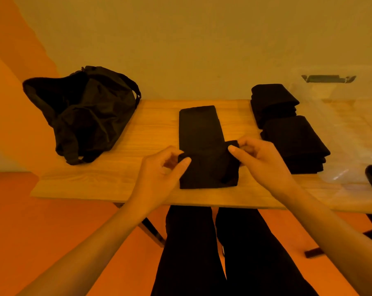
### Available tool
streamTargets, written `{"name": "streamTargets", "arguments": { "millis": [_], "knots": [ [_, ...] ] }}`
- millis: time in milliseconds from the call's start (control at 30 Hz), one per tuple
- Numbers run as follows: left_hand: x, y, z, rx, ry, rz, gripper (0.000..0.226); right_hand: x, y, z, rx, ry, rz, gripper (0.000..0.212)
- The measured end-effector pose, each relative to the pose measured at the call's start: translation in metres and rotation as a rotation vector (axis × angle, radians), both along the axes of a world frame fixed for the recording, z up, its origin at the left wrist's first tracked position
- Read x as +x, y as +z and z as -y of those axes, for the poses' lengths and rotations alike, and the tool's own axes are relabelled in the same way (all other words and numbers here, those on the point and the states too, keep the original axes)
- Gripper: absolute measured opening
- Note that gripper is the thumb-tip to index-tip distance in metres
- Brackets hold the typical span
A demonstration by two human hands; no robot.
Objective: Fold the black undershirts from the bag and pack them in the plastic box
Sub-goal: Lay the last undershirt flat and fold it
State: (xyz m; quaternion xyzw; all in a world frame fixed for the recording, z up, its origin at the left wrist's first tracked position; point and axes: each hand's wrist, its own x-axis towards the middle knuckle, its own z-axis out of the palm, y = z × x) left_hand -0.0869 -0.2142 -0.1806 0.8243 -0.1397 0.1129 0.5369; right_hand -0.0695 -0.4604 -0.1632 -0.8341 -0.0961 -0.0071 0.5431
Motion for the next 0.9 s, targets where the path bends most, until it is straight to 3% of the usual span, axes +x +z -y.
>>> {"name": "streamTargets", "arguments": {
  "millis": [167,300,567,700,900],
  "knots": [
    [0.059,-0.021,0.011,-0.055,0.193,-0.312,0.015,0.056,-0.02,-0.012,-0.046,-0.114,-0.324,0.021],
    [0.081,-0.039,0.014,0.132,0.248,-0.315,0.017,0.077,-0.033,-0.013,-0.216,-0.166,-0.326,0.022],
    [0.096,-0.033,0.016,0.308,0.285,-0.452,0.036,0.082,-0.046,-0.015,-0.35,-0.229,-0.255,0.037],
    [0.096,-0.026,0.02,0.297,0.286,-0.47,0.035,0.081,-0.047,-0.019,-0.437,-0.23,-0.189,0.035],
    [0.102,-0.022,0.01,0.218,0.083,-0.526,0.02,0.085,-0.044,-0.014,-0.332,-0.227,-0.256,0.026]
  ]
}}
